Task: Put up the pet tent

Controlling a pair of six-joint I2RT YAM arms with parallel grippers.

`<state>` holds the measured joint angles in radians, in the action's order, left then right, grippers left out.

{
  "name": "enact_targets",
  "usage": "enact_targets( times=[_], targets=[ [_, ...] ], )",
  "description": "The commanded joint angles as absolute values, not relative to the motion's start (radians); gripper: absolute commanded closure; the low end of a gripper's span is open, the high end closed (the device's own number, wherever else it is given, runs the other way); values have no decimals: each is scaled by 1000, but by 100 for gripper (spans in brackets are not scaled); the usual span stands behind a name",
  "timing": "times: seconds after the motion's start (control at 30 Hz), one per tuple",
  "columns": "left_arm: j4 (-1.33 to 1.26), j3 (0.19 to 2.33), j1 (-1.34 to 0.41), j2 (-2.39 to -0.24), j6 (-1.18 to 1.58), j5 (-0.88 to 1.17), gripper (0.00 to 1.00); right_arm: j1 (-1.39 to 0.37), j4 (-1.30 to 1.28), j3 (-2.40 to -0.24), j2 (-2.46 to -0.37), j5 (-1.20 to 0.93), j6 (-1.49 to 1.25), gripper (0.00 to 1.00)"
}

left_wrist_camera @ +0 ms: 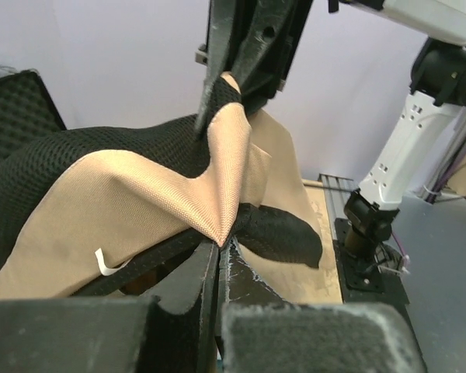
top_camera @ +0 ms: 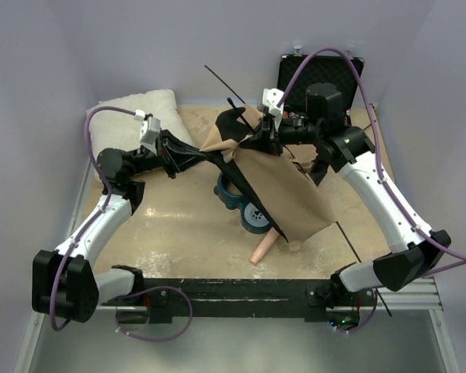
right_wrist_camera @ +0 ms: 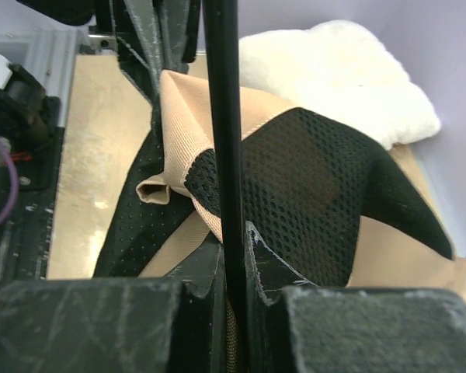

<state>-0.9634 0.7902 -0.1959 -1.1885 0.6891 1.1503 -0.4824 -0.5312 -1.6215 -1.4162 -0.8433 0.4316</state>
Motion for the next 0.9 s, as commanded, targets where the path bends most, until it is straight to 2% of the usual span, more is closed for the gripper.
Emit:
enact_targets(
  times=[0.0,0.07,0.13,0.17,0.2,0.3,0.47,0.53,0.6,0.87],
  targets=[
    [-1023,821,-179,-1196,693,1028,100,-460,-531,-1635,-1431,-965,290,100],
    [-1046,833,-179,-1233,706,1075,97,-460,-505,-1618,-1427,-1000,237,100],
    [-1109,828,-167,-1229,718,1141,57,-460,-469,-1600,-1417,-1002,198,100],
    [-1094,824,-157,-1203,698,1150,31,-460,-454,-1594,-1414,-993,184,100],
    [-1021,824,-144,-1168,640,1146,27,-460,-427,-1582,-1414,-986,152,100],
    [-668,807,-115,-984,357,988,28,-459,-333,-1534,-1404,-976,31,100],
    [-547,727,-179,-805,217,914,40,-459,-172,-1436,-1368,-985,-155,100],
    [-471,716,-279,-781,105,829,39,-459,-134,-1407,-1362,-1002,-195,100],
    [-468,695,-356,-778,19,795,38,-457,-109,-1382,-1361,-1015,-236,100],
    [-532,722,-429,-877,-167,775,36,-459,-37,-1335,-1348,-1055,-339,100]
  ],
)
